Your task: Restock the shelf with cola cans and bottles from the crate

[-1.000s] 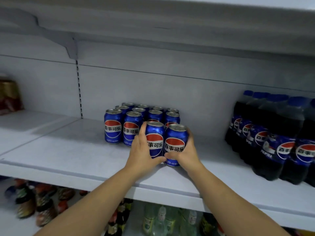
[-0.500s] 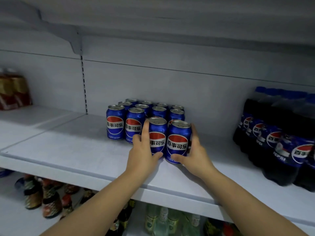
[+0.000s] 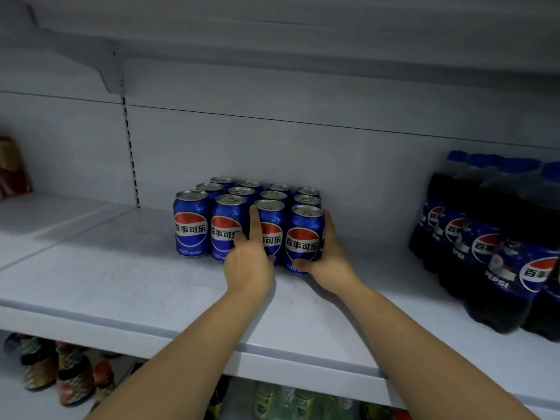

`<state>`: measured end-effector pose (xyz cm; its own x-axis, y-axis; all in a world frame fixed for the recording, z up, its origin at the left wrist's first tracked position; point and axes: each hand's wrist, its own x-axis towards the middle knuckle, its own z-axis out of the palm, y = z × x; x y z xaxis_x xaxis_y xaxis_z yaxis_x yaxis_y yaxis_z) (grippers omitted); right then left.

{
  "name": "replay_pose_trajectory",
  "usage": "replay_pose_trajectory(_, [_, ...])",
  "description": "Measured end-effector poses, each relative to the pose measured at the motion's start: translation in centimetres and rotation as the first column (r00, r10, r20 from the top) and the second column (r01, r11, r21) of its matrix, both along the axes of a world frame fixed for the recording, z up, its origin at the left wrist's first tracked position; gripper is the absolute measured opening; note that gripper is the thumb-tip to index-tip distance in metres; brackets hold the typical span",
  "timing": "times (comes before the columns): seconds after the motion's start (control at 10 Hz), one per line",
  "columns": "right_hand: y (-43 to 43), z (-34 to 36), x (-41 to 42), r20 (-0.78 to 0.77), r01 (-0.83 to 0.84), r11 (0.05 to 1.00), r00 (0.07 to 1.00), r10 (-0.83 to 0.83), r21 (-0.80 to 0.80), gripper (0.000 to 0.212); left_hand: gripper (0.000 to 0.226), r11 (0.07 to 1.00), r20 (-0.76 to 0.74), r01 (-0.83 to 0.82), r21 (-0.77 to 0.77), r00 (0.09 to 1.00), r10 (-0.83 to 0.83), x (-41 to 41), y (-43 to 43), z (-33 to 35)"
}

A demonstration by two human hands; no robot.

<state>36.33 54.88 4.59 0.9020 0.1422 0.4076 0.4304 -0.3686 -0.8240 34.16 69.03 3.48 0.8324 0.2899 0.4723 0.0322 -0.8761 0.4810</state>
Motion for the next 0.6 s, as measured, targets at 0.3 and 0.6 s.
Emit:
replay_pose_trajectory(0.3, [-0.2, -1.1, 0.2, -0.004, 0.04, 0.999, 0.999, -0.04, -0.008, 0.092, 0.093, 1.0, 0.017, 0.01, 0.0, 1.0, -0.01, 0.2, 0.0, -0.7])
replay_pose_trajectory(0.6, [0.0, -0.2, -1.9, -0.105, 0.318, 0.947, 0.942, -0.32, -0.042, 0.101, 0.097, 0.981, 0.05, 0.034, -0.193, 0.998, -0.025, -1.1, 1.0, 0.4])
